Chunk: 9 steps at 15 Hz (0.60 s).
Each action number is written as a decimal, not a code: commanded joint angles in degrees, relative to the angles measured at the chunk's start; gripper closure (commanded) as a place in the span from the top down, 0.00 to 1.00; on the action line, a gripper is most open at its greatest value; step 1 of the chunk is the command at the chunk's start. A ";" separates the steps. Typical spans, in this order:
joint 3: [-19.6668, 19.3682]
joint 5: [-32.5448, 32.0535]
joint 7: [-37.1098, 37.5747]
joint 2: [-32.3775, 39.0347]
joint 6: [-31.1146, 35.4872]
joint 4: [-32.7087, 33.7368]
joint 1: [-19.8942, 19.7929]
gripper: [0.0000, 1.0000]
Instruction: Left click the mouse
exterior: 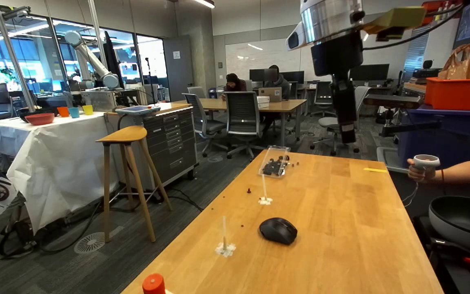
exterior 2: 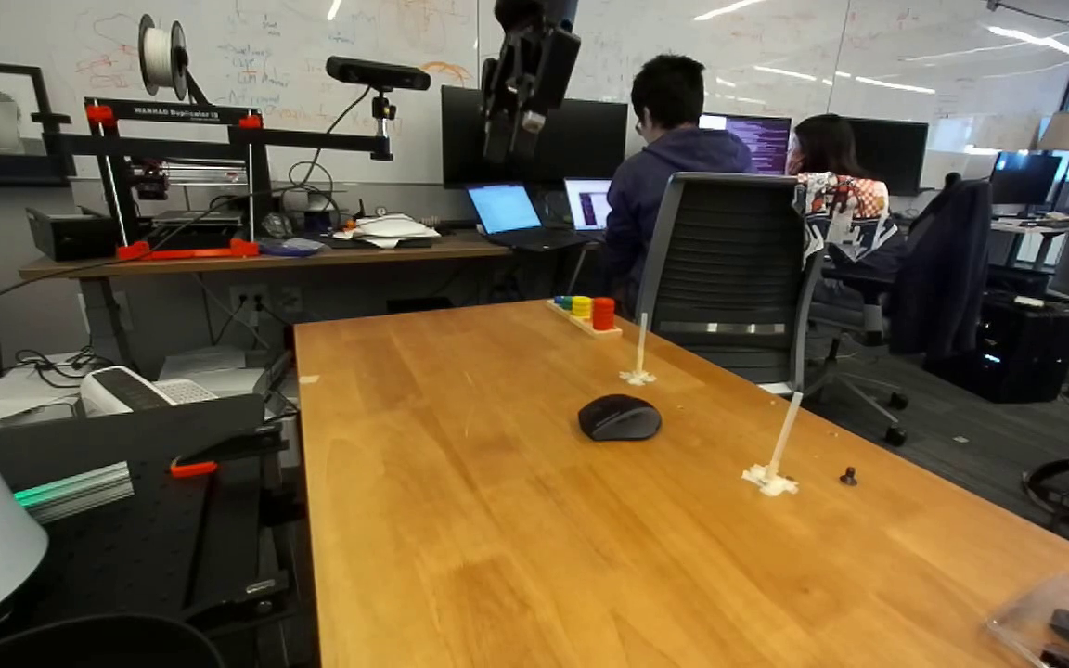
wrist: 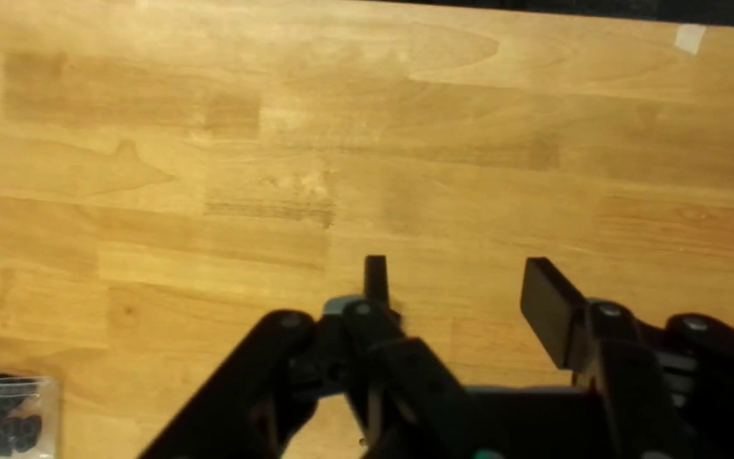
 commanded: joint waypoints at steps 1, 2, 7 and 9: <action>-0.41 -1.72 1.68 6.05 4.06 3.44 -0.01 0.27; -0.56 -1.92 1.93 7.59 5.12 3.94 -0.01 0.20; -1.58 -3.49 3.38 13.65 9.24 6.05 0.10 0.00; -2.18 -4.72 4.32 15.73 11.04 6.85 0.18 0.00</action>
